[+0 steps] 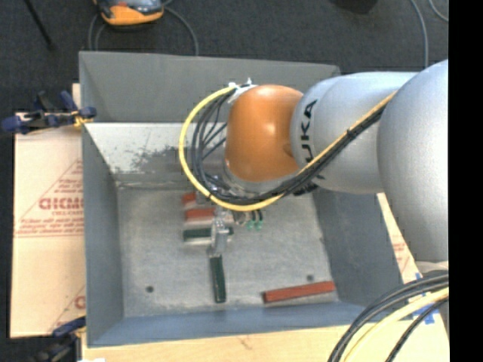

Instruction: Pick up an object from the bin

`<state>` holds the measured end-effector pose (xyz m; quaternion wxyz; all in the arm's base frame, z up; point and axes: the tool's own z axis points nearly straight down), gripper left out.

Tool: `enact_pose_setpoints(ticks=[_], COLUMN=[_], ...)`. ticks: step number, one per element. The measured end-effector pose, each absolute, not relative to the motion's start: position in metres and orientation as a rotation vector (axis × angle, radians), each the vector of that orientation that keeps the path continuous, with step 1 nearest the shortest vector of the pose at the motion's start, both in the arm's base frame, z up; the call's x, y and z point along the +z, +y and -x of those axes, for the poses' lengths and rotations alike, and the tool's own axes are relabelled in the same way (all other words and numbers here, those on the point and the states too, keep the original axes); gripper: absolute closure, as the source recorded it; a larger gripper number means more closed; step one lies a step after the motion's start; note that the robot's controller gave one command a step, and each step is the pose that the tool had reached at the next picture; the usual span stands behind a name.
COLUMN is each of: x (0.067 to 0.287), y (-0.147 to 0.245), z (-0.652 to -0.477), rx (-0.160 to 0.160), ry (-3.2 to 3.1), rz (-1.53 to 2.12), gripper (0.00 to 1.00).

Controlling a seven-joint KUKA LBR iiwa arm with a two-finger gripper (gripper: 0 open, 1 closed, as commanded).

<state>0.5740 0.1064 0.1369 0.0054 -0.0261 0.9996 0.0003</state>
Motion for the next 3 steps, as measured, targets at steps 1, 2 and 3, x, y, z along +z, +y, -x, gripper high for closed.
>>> enact_pose_setpoints(ticks=[1, 2, 3], x=[0.142, 0.135, 0.096], y=[0.096, 0.075, 0.072], z=[-0.611, -0.629, -0.644], rx=[-0.001, 0.001, 0.001], ry=[3.085, 3.054, 3.119], rz=[0.573, 0.704, 0.324], gripper=[0.00, 0.00, 0.00])
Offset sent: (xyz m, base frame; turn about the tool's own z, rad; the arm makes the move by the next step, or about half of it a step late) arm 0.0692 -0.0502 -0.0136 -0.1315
